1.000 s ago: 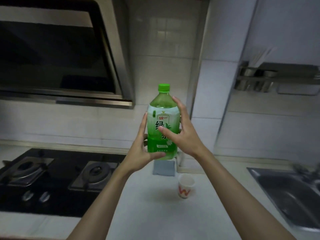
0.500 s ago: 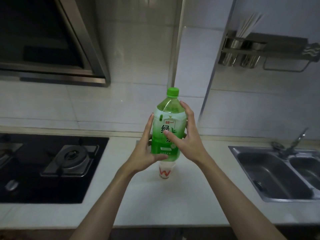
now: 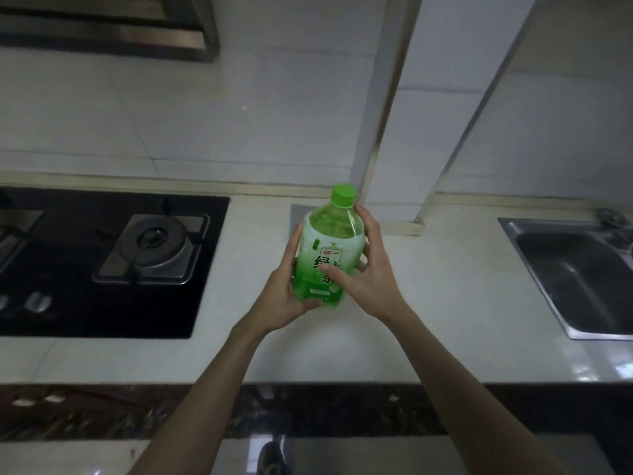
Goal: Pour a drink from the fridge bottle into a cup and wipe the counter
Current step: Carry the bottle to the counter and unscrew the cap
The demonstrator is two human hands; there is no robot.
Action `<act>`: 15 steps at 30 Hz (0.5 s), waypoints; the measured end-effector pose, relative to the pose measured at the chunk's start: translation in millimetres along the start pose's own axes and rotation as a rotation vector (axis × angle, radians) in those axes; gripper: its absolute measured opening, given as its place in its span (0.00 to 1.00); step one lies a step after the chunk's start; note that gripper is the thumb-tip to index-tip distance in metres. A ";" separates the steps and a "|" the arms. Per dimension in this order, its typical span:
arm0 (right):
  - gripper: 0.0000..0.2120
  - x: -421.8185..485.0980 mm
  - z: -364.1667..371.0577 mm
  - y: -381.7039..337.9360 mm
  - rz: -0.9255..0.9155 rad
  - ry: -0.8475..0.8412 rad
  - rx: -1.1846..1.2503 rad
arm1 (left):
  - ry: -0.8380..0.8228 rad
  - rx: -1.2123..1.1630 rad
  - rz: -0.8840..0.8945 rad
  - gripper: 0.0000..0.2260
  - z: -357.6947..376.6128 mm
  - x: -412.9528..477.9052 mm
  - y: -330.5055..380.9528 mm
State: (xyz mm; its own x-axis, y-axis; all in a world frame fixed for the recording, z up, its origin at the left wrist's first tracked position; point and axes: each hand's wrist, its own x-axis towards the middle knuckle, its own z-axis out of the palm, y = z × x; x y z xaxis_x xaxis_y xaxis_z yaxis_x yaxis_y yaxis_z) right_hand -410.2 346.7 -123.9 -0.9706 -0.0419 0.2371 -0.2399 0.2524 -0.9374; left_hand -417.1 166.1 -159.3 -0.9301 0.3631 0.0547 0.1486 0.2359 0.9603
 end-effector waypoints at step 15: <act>0.40 -30.7 49.4 86.4 0.099 -0.049 -0.195 | 0.012 -0.010 -0.149 0.54 12.4 -23.7 -104.3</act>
State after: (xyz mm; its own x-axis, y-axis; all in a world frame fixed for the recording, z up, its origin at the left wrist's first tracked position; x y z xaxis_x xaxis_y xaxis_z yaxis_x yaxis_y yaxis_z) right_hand -402.2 322.0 -224.7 -0.9902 -0.0531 0.1293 -0.1395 0.4395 -0.8873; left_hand -406.4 144.1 -264.1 -0.9456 0.3139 -0.0855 0.0054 0.2777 0.9607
